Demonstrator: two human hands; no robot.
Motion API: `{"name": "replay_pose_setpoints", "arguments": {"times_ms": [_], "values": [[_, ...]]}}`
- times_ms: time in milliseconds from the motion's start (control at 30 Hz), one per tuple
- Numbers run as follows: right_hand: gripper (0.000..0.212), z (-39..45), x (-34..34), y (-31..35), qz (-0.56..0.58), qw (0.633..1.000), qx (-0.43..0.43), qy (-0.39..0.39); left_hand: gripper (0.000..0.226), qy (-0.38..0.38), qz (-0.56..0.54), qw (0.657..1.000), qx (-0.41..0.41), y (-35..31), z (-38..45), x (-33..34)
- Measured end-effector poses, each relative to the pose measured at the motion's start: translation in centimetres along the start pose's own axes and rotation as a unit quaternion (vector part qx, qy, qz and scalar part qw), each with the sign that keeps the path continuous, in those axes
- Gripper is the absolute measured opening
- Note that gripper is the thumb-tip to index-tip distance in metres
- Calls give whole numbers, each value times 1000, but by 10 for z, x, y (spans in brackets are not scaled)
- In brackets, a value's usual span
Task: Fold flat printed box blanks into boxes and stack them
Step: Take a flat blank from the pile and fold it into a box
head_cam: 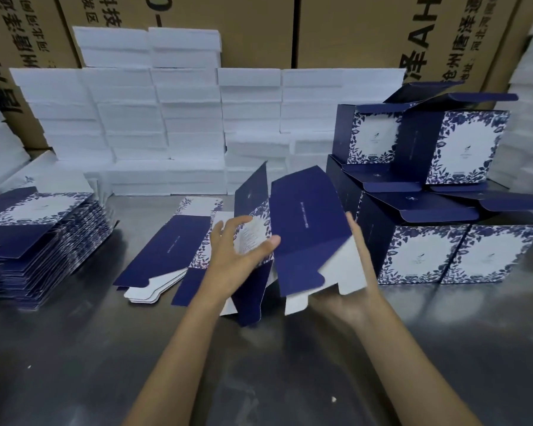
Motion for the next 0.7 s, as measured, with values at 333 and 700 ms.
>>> {"name": "replay_pose_setpoints", "arguments": {"times_ms": [333,700], "values": [[43,6,-35,24,-79,991,-68,-85,138,-80,32,995,-39,11,3,-3],[27,7,-42,24,-217,975,-9,-53,21,-9,-139,990,-16,12,11,-29]]}}
Point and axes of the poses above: each hand's wrist, its own z-axis towards the middle knuckle, its own x-axis out of the palm, y = z × x, the point moved 2 cm from there along z, towards the middle knuckle, and after that the axes turned 1 degree about y, right-handed, at the moved point
